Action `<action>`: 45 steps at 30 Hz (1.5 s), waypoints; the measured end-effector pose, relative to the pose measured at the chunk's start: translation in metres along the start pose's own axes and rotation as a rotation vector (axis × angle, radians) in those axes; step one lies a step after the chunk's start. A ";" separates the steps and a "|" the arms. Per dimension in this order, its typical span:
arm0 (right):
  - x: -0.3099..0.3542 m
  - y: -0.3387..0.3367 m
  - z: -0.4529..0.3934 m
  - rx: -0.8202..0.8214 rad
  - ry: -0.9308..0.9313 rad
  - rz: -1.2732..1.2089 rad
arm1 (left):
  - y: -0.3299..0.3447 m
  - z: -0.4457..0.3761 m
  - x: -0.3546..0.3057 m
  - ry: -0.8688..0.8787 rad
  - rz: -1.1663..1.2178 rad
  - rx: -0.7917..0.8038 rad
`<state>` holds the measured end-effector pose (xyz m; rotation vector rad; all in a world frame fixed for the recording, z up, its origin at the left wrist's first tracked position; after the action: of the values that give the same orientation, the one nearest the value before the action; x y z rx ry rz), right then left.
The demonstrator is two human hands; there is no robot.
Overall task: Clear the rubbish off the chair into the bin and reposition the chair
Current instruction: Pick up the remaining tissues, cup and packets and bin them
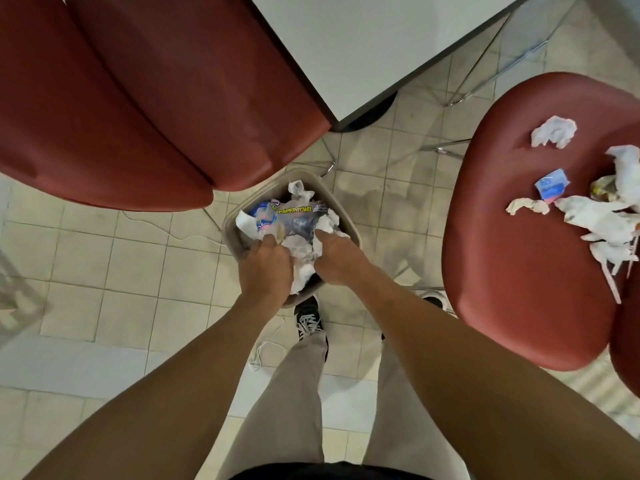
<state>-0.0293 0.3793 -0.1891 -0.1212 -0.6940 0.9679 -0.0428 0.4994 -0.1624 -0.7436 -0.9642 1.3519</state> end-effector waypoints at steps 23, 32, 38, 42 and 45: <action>-0.045 -0.113 0.112 -0.249 -0.034 -0.217 | -0.125 0.032 -0.070 0.097 0.176 -0.109; -0.130 -0.195 0.163 -0.397 0.006 -0.302 | -0.172 0.038 -0.176 0.268 0.167 -0.137; -0.202 -0.233 0.177 -0.453 0.016 -0.266 | -0.196 0.041 -0.257 0.375 0.130 -0.171; -0.256 -0.261 0.182 -0.500 0.066 -0.364 | -0.205 0.038 -0.314 0.443 0.089 -0.156; -0.292 -0.275 0.176 -0.511 0.103 -0.401 | -0.204 0.032 -0.348 0.464 0.090 -0.136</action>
<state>-0.0452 -0.0461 -0.0859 -0.4594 -0.8203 0.3838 0.0339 0.1306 -0.0141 -1.1562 -0.6600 1.1250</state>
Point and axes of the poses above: each hand's wrist, its own z-axis away from the middle knuckle, its own y-axis out of the palm, x = y × z, the point moved 10 cm from there along -z, towards the middle knuckle, and after that the axes turned 13 degrees about -z, right-handed, at the moved point
